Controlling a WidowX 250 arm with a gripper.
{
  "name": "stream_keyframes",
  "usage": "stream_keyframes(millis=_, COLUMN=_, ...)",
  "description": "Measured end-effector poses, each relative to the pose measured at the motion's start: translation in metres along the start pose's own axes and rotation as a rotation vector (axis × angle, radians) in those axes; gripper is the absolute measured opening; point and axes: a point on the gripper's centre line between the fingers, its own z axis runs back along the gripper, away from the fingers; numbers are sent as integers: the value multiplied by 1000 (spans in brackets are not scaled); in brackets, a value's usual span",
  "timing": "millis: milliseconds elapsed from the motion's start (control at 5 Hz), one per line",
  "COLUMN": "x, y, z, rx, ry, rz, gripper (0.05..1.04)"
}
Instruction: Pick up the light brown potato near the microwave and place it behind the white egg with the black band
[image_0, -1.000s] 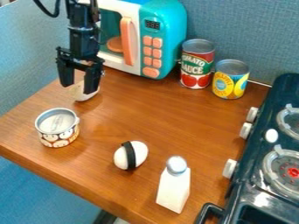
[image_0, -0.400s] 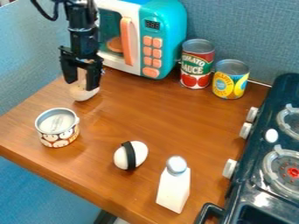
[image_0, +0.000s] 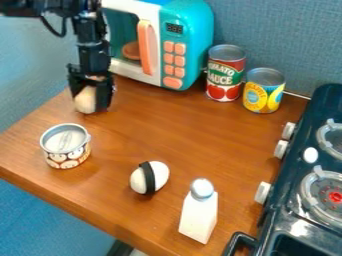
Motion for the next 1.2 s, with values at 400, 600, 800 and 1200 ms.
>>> stream_keyframes(millis=400, x=-6, y=-10, z=-2, rx=-28, ry=-39, rz=-7, gripper=630)
stream_keyframes(millis=600, x=-14, y=-28, z=7, rx=-72, ry=-94, rz=-49, gripper=627)
stream_keyframes(millis=800, x=-13, y=-66, z=37, rx=-24, ry=-152, rz=-139, gripper=627)
stream_keyframes(millis=1200, x=-11, y=-166, z=19, rx=-123, ry=-176, rz=-466, gripper=627)
